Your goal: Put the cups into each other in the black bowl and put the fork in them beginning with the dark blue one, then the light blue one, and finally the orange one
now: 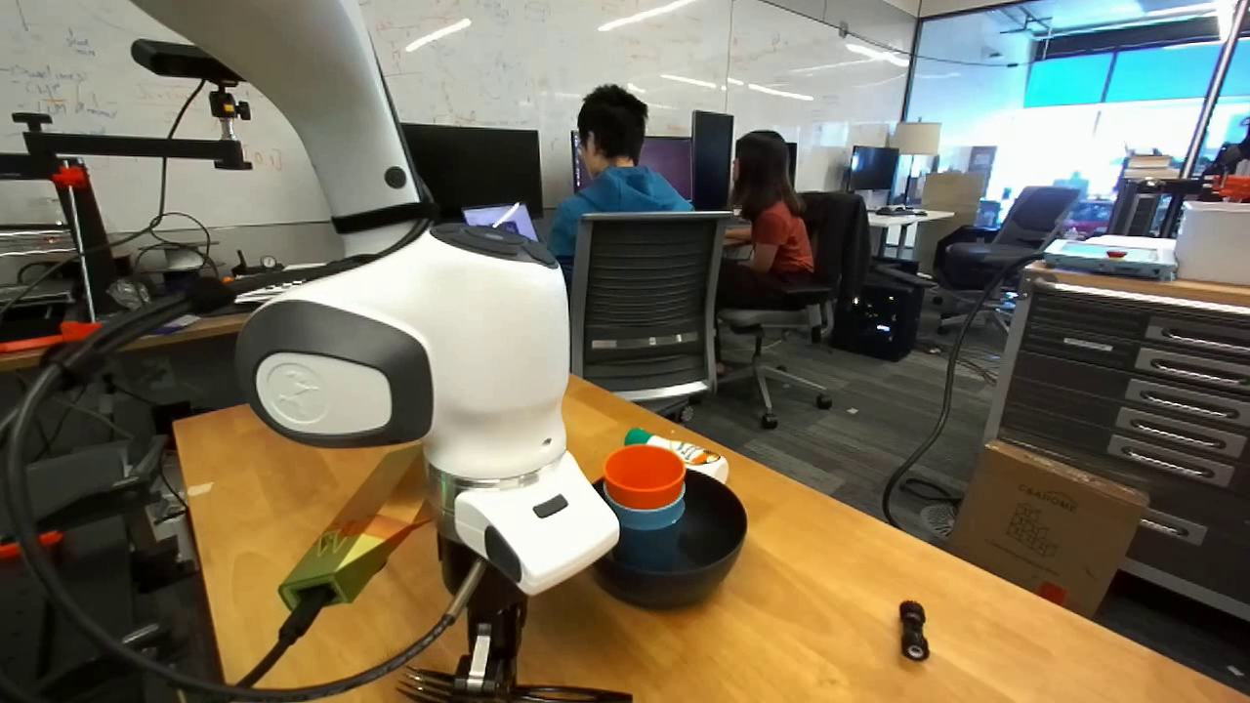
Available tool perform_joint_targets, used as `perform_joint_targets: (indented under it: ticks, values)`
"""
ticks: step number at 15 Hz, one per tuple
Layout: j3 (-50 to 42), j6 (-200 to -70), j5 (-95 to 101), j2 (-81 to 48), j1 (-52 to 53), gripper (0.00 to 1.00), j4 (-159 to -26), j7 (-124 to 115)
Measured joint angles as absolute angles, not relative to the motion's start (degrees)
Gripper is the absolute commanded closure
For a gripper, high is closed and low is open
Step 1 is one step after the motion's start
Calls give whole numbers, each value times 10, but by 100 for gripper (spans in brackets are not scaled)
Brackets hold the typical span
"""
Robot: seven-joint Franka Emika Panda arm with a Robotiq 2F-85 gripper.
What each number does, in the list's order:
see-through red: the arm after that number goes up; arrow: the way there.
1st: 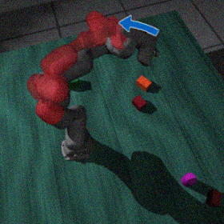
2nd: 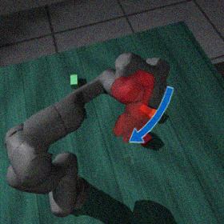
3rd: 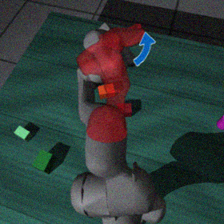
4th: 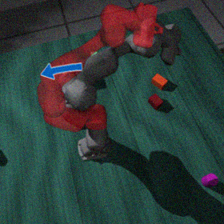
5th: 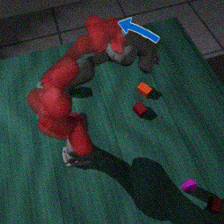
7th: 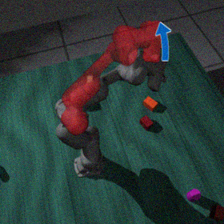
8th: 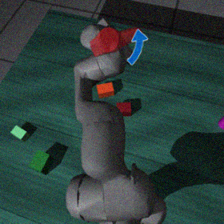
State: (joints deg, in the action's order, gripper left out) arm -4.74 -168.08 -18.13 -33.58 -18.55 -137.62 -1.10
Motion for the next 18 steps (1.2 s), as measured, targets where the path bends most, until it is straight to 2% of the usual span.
perform_joint_targets:
  ticks: [1,10,18]
  values:
    - [-48,-1681,-181,-336,-185,92,-1376,-12]
    - [-48,-1682,-181,-331,-181,95,-1377,-18]
    - [-73,-1708,-180,-271,-165,96,-1396,-45]
